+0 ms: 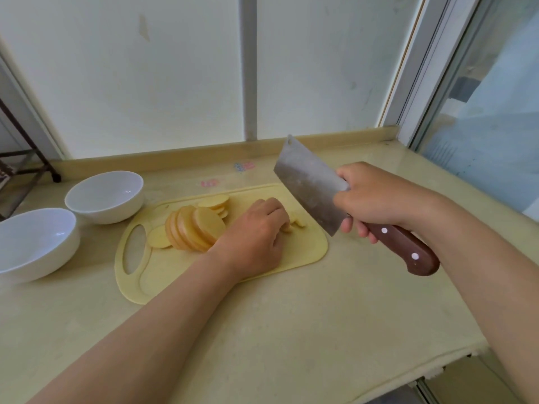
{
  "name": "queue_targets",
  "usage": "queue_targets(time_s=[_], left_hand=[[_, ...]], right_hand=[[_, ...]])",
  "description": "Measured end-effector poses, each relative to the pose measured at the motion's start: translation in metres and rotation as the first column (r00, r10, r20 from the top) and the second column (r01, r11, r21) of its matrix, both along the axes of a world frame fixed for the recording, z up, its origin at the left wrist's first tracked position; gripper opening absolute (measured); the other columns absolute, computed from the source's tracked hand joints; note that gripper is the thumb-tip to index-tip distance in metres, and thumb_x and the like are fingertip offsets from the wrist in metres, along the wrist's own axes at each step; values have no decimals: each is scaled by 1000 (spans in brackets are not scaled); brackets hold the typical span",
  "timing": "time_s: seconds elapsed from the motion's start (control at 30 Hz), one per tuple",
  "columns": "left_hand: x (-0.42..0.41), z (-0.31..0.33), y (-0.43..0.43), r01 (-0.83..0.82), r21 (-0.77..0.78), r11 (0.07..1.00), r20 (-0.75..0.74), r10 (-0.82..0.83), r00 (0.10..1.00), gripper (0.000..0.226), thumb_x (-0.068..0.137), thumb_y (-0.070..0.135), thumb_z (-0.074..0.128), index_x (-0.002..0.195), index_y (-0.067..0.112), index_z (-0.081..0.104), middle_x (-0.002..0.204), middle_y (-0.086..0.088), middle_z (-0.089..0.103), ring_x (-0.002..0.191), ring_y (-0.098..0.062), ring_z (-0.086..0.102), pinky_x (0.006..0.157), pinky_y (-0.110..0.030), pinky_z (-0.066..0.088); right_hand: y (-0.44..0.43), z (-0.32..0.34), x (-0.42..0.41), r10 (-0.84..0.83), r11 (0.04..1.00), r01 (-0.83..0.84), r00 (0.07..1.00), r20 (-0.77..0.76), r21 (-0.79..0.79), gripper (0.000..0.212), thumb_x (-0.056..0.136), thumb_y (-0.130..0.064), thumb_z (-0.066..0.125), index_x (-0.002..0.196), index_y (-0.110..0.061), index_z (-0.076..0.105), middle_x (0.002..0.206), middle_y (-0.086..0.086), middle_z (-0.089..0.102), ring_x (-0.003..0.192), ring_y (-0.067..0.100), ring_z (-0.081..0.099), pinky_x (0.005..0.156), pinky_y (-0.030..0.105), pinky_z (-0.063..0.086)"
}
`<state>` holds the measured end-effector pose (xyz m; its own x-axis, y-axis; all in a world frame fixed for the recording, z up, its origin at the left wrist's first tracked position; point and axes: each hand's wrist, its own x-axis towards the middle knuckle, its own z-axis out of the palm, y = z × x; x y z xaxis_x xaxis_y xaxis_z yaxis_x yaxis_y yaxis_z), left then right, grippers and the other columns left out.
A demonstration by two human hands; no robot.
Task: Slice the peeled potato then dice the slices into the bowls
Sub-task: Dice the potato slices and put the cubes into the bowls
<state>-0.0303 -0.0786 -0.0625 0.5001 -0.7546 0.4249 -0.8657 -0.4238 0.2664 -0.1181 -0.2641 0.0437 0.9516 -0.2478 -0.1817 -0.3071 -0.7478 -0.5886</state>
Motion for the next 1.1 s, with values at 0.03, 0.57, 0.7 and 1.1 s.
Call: queue_targets(time_s=[0.03,0.57,0.7,1.1], left_hand=[[0,0,-1,-16,-12,1000,-12,15,1000,17,77,4,49,90,9,60,99,-6,58,87,-27,53,78,-40,48],[3,-2,-4,-108,-5,994,-129,107,986,31,91,17,56,120,10,65,125,-2,59,109,-20,57,93,-35,49],[2,-3,-3,-85,-42,996,-91,80,993,27,89,13,58,112,6,69,122,-5,63,107,-24,59,91,-35,50],[5,-5,-1,46,-40,998,51,-43,998,21,87,15,58,104,13,71,102,-1,71,86,-26,58,80,-40,50]], right_hand=[[-2,-2,-1,-6,1000,6,1000,-9,-5,39,92,-4,41,129,-11,49,75,23,73,53,27,60,45,32,53],[5,-23,6,43,999,-42,998,-55,21,61,95,-7,43,154,-19,36,81,20,72,55,23,63,48,29,54],[9,-23,15,64,998,-64,997,-50,-2,65,94,-8,43,157,-22,33,81,20,73,58,26,65,50,32,57],[-1,-19,21,64,998,-63,996,-55,13,54,93,-5,41,146,-16,45,74,19,73,52,24,63,47,30,53]])
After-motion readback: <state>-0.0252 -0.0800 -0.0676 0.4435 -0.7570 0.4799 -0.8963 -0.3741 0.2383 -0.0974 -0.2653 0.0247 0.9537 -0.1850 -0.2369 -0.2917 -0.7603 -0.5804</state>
